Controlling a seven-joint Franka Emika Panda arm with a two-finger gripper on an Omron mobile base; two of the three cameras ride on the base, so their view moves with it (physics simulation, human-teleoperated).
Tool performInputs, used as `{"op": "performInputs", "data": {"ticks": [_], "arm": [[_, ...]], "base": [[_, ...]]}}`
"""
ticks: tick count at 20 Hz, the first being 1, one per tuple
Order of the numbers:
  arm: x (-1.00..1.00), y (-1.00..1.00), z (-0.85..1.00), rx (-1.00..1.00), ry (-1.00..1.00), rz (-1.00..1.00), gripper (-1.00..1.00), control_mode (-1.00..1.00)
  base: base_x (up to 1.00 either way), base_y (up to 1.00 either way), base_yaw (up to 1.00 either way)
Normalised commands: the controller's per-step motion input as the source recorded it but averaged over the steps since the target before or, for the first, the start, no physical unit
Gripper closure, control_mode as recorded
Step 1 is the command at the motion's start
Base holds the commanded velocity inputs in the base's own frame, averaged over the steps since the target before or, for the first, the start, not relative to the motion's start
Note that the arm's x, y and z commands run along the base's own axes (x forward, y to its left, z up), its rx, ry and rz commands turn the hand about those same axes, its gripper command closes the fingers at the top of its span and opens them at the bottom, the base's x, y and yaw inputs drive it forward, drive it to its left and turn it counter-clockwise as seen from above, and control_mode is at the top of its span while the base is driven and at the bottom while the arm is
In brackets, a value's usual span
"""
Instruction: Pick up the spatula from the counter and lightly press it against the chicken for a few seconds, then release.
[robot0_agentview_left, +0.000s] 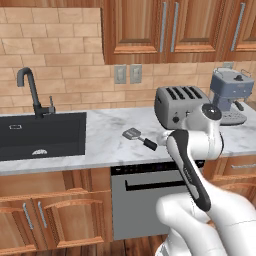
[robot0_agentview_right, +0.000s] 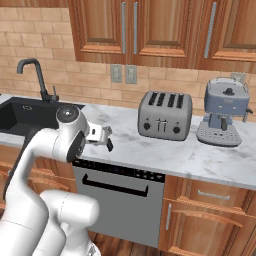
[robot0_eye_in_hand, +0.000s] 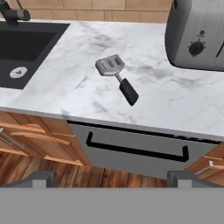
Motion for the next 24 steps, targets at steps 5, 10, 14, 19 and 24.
{"op": "performInputs", "data": {"ticks": [5,10,14,19,24], "arm": [[0.16,0.00,-0.07,0.00,0.05,0.00,-1.00,-1.00],[0.13,0.00,-0.08,0.00,0.04,0.00,-1.00,-1.00],[0.11,0.00,-0.09,0.00,0.00,0.00,-1.00,-1.00],[0.06,0.00,-0.13,0.00,0.00,0.00,-1.00,-1.00],[0.10,0.00,-0.17,0.00,0.00,0.00,-1.00,-1.00]], "base": [[0.00,0.00,0.00],[0.00,0.00,0.00],[0.00,0.00,0.00],[0.00,0.00,0.00],[0.00,0.00,0.00]]}}
